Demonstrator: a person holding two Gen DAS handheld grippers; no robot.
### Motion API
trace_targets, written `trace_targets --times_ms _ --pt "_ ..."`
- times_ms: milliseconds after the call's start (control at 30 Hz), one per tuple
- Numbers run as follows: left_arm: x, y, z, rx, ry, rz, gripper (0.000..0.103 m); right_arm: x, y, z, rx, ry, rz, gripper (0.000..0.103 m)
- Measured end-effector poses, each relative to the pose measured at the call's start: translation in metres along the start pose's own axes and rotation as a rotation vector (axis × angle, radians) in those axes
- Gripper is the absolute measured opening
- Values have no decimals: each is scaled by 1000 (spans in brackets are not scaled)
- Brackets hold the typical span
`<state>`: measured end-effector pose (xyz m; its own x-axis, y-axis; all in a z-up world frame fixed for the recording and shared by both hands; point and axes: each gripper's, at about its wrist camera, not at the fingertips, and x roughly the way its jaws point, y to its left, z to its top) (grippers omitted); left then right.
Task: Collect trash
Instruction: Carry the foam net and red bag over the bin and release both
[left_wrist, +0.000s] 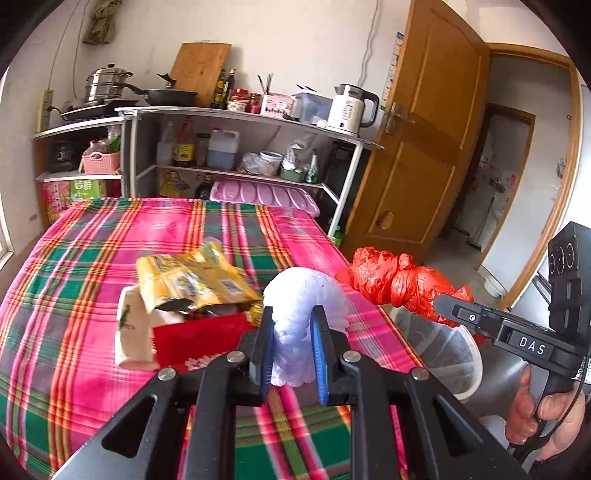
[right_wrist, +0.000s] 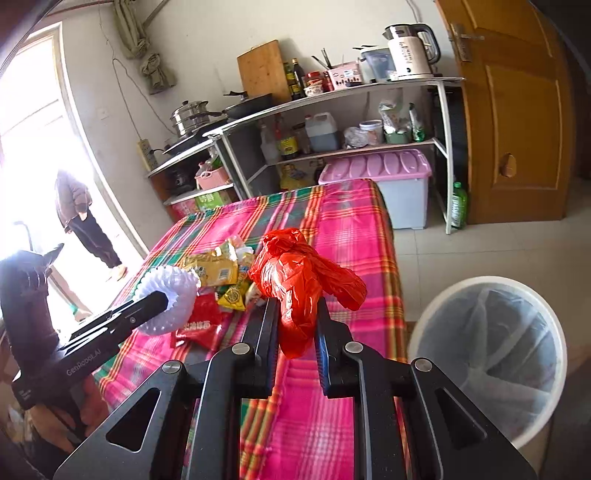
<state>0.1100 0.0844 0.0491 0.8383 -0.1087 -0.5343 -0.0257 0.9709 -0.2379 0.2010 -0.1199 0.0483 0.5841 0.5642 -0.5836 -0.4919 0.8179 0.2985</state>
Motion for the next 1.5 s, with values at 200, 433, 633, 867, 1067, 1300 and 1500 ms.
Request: trace_targets --times_ms 200,433,633,867,1067,1300,1500 --pt "7 -32 -7 34 26 -50 19 -22 -18 -11 20 -16 -40 18" --pt "17 -60 -11 68 53 -92 19 -42 -43 -23 63 -32 -74 18" --pt "25 -80 -12 91 63 -115 19 -54 -62 -31 93 -42 -95 18" --pt "43 -102 -13 118 81 -150 19 -64 -89 -40 140 -48 -133 18" --pt "62 -127 -14 148 102 -189 19 -69 -113 -47 184 -42 -171 18" --pt "82 -152 -18 179 137 -236 20 -71 -137 -57 231 -26 -210 18" --pt "99 -170 -26 198 172 -261 20 -73 -156 -66 269 -8 -237 18"
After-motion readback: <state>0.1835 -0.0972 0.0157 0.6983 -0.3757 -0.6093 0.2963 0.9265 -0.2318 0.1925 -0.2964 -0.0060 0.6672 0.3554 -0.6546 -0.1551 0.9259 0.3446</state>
